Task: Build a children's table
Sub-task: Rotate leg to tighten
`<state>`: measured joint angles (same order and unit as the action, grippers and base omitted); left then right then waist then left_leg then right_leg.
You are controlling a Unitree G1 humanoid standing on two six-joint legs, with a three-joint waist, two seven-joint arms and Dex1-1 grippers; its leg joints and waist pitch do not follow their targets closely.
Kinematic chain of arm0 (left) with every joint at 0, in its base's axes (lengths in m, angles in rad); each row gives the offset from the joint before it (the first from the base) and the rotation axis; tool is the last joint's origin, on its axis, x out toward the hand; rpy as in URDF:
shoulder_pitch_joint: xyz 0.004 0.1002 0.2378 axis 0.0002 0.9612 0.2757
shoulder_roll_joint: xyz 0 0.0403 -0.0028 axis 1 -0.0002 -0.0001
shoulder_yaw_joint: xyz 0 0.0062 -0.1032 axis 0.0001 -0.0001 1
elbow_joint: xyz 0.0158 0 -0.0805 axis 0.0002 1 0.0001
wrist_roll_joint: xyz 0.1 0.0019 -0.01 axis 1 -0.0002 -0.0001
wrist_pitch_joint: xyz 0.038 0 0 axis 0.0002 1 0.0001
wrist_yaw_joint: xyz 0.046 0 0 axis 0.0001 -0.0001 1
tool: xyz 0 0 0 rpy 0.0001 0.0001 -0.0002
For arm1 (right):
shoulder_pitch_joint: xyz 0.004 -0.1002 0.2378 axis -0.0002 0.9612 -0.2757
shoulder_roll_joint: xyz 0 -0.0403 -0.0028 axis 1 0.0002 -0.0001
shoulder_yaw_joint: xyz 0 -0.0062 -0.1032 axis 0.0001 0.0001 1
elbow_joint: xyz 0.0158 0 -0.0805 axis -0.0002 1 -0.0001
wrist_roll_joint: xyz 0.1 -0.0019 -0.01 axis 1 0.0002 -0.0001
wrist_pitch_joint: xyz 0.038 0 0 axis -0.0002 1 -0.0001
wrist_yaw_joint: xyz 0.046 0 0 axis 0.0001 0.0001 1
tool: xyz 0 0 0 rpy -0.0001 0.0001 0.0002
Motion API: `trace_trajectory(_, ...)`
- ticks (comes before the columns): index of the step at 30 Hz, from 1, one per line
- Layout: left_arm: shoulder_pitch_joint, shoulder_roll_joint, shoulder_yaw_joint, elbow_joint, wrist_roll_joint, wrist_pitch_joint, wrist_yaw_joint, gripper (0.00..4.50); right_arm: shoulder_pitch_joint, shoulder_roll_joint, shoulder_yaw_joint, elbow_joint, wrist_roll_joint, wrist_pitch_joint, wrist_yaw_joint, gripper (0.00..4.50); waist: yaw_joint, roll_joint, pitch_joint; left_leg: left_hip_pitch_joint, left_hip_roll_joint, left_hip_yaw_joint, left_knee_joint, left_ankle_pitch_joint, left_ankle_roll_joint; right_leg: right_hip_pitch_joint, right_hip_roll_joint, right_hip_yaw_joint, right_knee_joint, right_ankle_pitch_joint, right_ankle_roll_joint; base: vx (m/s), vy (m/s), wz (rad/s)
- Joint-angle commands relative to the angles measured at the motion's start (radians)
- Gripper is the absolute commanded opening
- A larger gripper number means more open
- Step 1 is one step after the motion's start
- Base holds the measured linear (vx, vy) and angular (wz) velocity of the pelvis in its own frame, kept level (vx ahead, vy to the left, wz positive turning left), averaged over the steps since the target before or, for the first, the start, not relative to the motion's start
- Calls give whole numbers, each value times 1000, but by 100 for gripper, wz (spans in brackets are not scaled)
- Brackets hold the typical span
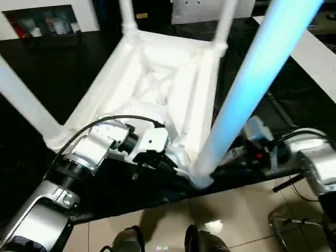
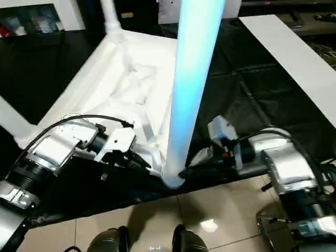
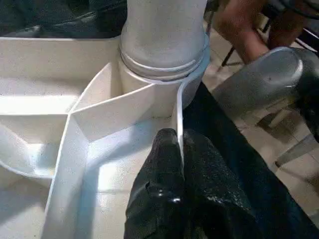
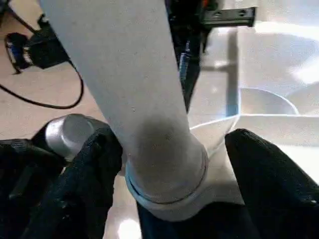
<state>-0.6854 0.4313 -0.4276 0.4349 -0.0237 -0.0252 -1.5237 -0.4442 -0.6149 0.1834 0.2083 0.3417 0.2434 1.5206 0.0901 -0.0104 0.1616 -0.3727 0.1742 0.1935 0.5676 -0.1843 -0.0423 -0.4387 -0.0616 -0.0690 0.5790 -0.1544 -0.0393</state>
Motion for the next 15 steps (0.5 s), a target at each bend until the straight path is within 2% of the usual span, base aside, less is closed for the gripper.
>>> trace_trajectory(1, -2, -11, -59, -20, 20, -17, -52, 0, -18, 3, 9, 5, -9, -20, 17, 306, -7, -13, -80, 14, 64, -19, -46, -41, 172, 71, -89, 58, -44, -154, -267, 0, 0, 0)
trace_trajectory(6, -8, -15, -62, -6, 18, -31, -60, 0, -31, 19, 48, 1, -1, -21, 50, 273, -6, -11, -82, 14, 63, -18, -44, -44, 170, 71, -87, 57, -44, -153, -267, 0, 0, 0)
trace_trajectory(12, -8, -11, -63, 0, 19, -37, -65, 0, -31, 32, 67, 5, -4, -19, 69, 220, -3, -11, -86, 13, 63, -19, -42, -15, 182, 74, -87, 57, -35, -93, -281, 0, 0, 0)
trace_trajectory(15, -3, -6, -61, -4, 18, -25, -62, 0, -24, 28, 73, -5, 4, 1, 76, 209, -3, -9, -82, 13, 64, -20, -44, -39, 172, 73, -88, 57, -42, -131, -276, 0, 0, 0)
